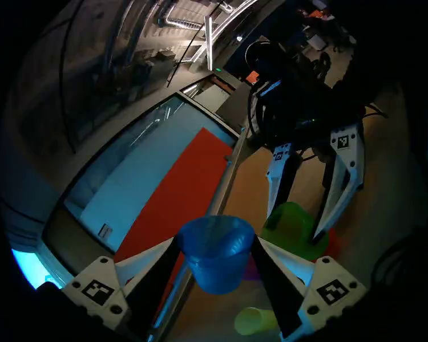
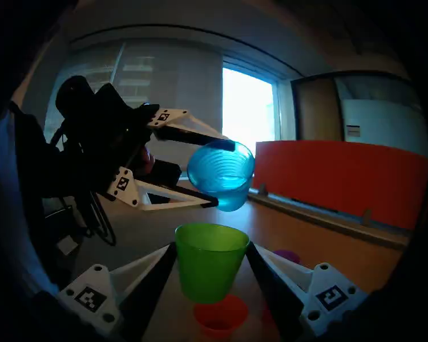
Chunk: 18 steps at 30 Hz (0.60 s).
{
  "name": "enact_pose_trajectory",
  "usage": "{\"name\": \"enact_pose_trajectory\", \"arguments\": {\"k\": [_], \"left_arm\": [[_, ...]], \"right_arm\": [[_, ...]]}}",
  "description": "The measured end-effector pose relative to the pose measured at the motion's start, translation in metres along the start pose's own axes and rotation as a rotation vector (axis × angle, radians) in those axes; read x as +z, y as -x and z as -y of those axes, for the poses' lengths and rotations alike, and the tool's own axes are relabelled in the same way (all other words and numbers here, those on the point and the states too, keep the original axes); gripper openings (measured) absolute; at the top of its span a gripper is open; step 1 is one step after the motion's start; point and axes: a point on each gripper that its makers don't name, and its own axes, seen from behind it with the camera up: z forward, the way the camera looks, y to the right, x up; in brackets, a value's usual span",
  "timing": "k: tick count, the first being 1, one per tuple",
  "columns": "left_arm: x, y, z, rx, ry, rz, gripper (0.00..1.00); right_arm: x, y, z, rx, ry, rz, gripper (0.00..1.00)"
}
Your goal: Pour water
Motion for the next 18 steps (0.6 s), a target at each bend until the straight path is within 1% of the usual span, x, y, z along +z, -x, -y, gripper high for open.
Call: {"name": "enact_pose_trajectory", "arguments": {"k": [5,11,14,18], "left_arm": [[0.0008,-0.0031,0.0013,0.012,0.001,-0.002,0.87],[0.0028,-0.0036,0.0016,0.044,0.0,0.001,0.87],[0.0036,-0.0039,0.0003,0.045,0.001,0.0,0.87],[0.0042,-0.0054,0.0016,0.039,0.003,-0.002,0.87]], "right_arm": [[-0.0007,-0.0003,0.0007,-0.001,-0.002,0.0,0.92],[-0.0028,-0.0017,0.0007,-0.003,0.0,-0.005,0.92],[-0.0034,-0.0021,0.0002,-0.003,0.003,-0.009,0.92],[-0.0039,-0.002,-0.0002,-0.005,0.006,-0.011,0.92]]}}
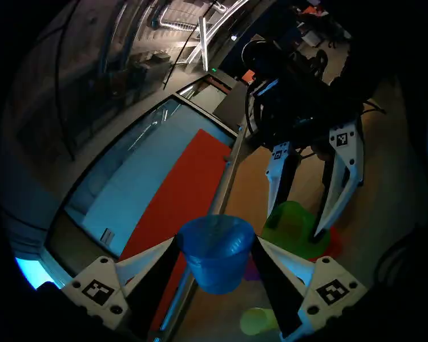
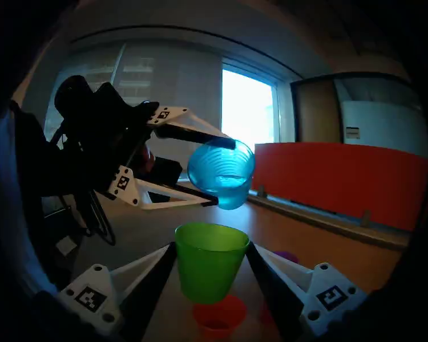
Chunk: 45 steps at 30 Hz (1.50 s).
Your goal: Pour water
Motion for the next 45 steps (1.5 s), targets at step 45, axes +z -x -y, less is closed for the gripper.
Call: {"name": "enact_pose_trajectory", "arguments": {"k": [45], "left_arm": [[0.005,-0.015,-0.002,0.109,0.017,0.002,0.87]], "right_arm": [[-0.01,-0.008,-0.004,-0.014,0.016,-0.033,0.92]]}}
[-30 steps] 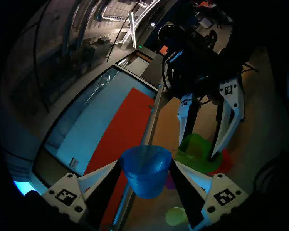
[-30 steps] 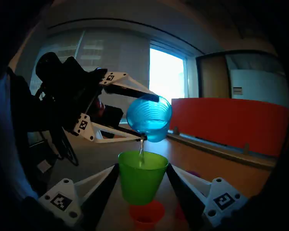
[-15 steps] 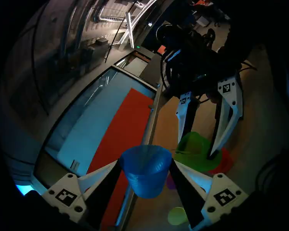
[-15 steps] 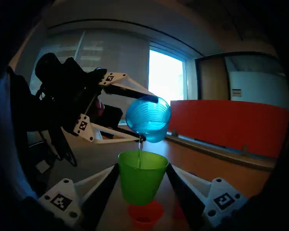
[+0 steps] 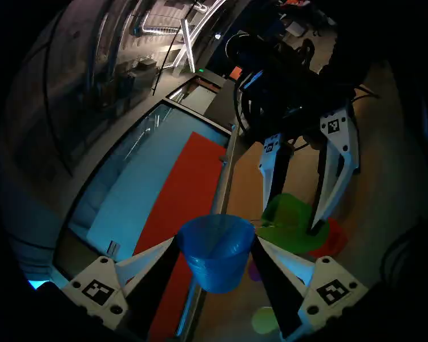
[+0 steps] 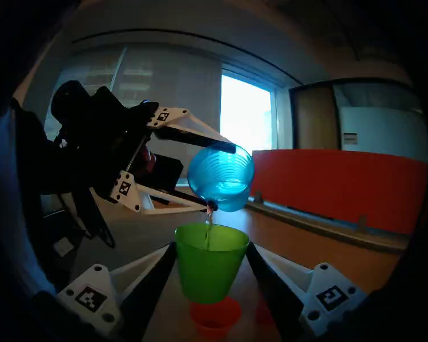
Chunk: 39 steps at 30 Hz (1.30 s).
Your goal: Pour water
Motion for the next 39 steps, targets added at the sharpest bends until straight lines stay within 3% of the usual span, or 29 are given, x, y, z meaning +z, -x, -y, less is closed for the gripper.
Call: {"name": "enact_pose_trajectory", "arguments": {"k": [39], "left_arm": [[-0.0026,-0.0079,0.0032,0.078,-0.017,-0.005,0.87]], "right_arm": [[-0.0048,-0.0034,0.0001,-0.011,0.005,-0.006,0.93]]}}
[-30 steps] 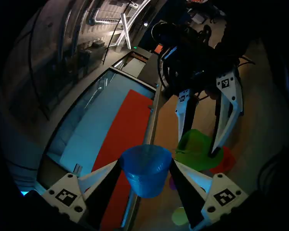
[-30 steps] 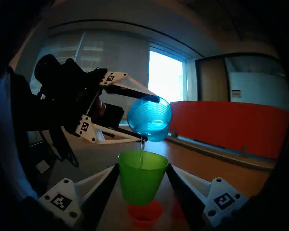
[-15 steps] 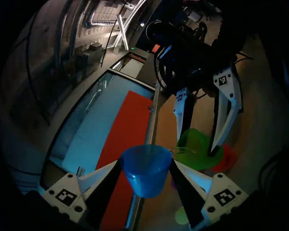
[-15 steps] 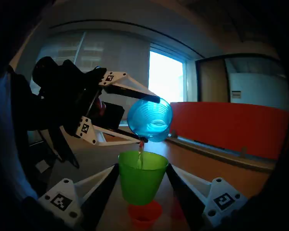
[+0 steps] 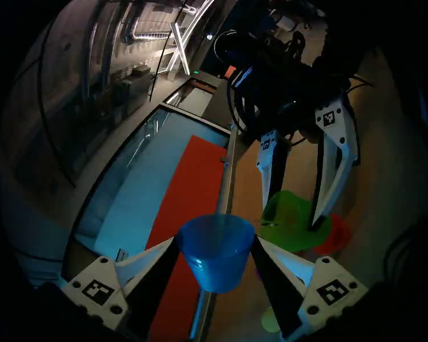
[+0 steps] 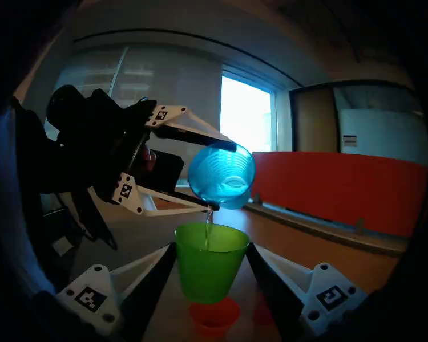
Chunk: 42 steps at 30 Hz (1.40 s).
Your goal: Pour water
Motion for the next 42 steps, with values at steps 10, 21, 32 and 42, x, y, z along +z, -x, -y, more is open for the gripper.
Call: {"name": "enact_pose_trajectory", "arguments": {"k": [10,21,32,42], "left_arm": [[-0.003,-0.0022,0.0021,0.021,-0.007,0.005,0.87],[-0.0056,-0.0033,0.0068,0.054,-0.015,0.008,0.87],[-0.0063,-0.0023,0.005,0.068,-0.02,0.009,0.87],[-0.0073,-0.005,0.0074,0.093,-0.026,0.007,0.87]], "right_arm": [[-0.0008,-0.0021,0.0006,-0.003,0.0,-0.004,0.92],[0.0,-0.0031,0.002,-0.007,0.001,-0.007,0.92],[0.0012,-0.0048,0.002,-0.011,0.001,-0.007,0.92],[0.0006,-0.0071,0.0018,-0.018,0.003,-0.01,0.92]]}}
